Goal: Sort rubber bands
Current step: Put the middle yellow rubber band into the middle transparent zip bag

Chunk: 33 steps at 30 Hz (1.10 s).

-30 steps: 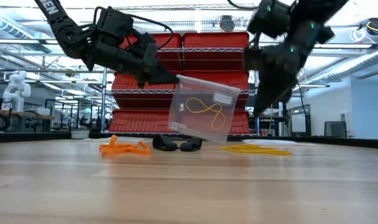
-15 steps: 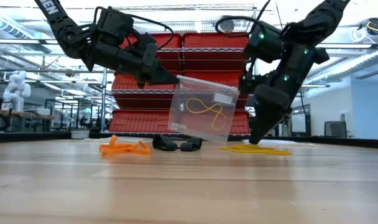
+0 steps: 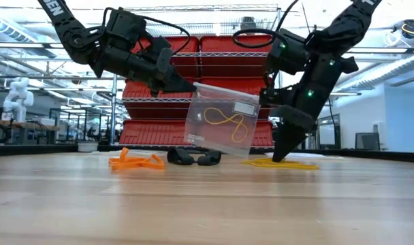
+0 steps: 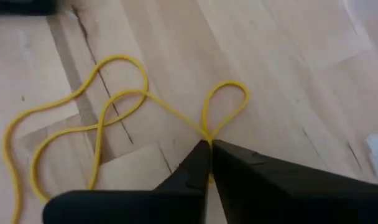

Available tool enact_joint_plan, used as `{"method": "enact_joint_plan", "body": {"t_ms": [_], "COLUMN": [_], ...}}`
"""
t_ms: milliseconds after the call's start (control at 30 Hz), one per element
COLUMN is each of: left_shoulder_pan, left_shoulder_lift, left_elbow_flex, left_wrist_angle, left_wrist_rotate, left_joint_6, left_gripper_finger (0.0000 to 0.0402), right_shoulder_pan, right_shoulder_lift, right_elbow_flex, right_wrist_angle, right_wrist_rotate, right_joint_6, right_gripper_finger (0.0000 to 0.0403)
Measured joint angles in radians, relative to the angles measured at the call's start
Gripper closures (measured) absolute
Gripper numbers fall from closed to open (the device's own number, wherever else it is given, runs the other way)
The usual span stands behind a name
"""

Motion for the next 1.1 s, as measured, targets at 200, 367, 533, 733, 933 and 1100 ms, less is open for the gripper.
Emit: {"method": "enact_joint_plan", "body": {"t_ms": [200,367,533,733,933,1100], "left_shoulder_pan": [0.001,0.000,0.000,0.000,0.000,0.000], "left_shoulder_lift": [0.000,0.000,0.000,0.000,0.000,0.000], "left_elbow_flex": [-0.001,-0.001,-0.001,-0.001,-0.001,-0.001], "left_wrist_angle": [0.000,0.001,0.002,0.002,0.006,0.010], "left_wrist_rotate": [0.000,-0.001,-0.001,-0.002,-0.002,-0.003], "left_joint_6": [-0.001,-0.001,-0.001,-0.001,-0.002,-0.048], "left_gripper_finger": [0.0402,0.0402,0.0402,0.0402,0.0402,0.0402], "right_shoulder_pan": [0.001,0.021,0.058,0.086,0.082,0.072], "right_shoulder_lift": [-0.082,-0.128,-0.150,-0.150,-0.151,-0.151], "right_elbow_flex": [0.032,0.092,0.188,0.335,0.447,0.469], "right_wrist_angle": [-0.037,-0.097,-0.128,-0.189,-0.229,-0.206], "right_wrist_rotate": [-0.018,-0.009,-0.009,0.075,0.247,0.379], "right_joint_6": [-0.016,-0.057,-0.107,-0.209,-0.327,-0.431], "right_gripper_finger": [0.0400,0.0401,0.0402,0.0403,0.0403,0.0403]}}
